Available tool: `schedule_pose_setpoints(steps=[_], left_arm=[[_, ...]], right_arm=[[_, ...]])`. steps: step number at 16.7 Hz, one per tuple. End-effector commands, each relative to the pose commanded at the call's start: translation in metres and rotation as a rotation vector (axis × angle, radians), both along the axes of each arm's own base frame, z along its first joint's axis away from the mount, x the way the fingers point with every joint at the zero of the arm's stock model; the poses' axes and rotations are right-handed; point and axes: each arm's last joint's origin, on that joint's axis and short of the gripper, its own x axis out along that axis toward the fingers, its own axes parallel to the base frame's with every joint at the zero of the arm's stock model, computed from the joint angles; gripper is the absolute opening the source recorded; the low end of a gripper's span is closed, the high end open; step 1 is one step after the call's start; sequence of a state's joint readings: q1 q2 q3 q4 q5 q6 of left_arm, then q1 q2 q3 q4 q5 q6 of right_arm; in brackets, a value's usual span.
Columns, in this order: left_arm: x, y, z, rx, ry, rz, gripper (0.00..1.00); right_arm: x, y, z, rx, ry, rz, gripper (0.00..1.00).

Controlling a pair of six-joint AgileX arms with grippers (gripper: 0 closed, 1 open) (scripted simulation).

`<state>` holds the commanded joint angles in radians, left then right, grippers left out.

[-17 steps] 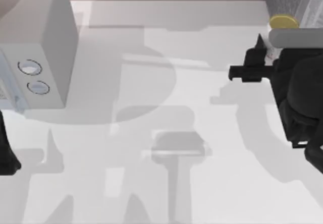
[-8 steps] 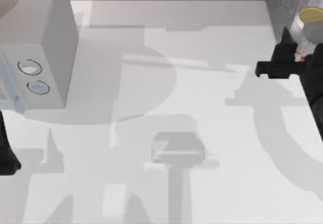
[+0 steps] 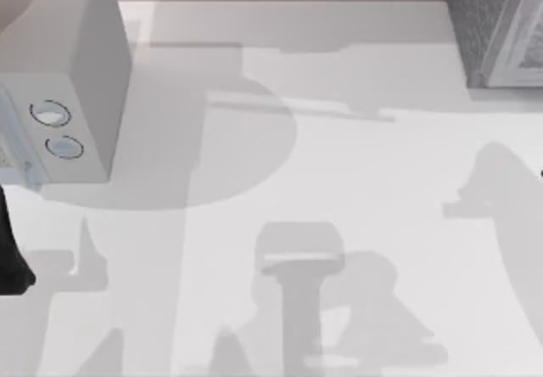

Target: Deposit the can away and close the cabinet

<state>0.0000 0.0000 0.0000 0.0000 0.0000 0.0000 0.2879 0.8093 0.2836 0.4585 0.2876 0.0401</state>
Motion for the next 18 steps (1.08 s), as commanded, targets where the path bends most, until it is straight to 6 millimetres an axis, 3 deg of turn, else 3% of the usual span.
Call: schedule_pose_setpoints(steps=[8,12,18], left_arm=[[0.000,0.000,0.000,0.000,0.000,0.000,1.00],[0.000,0.000,0.000,0.000,0.000,0.000,1.00],[0.000,0.000,0.000,0.000,0.000,0.000,1.00]], right_arm=[[-0.063,-0.039,-0.033,-0.007,-0.063,-0.016,0.00],[-0.072,-0.044,-0.051,-0.012,-0.063,-0.009,0.00],[-0.072,-0.044,-0.052,-0.009,-0.062,-0.002,0.00]])
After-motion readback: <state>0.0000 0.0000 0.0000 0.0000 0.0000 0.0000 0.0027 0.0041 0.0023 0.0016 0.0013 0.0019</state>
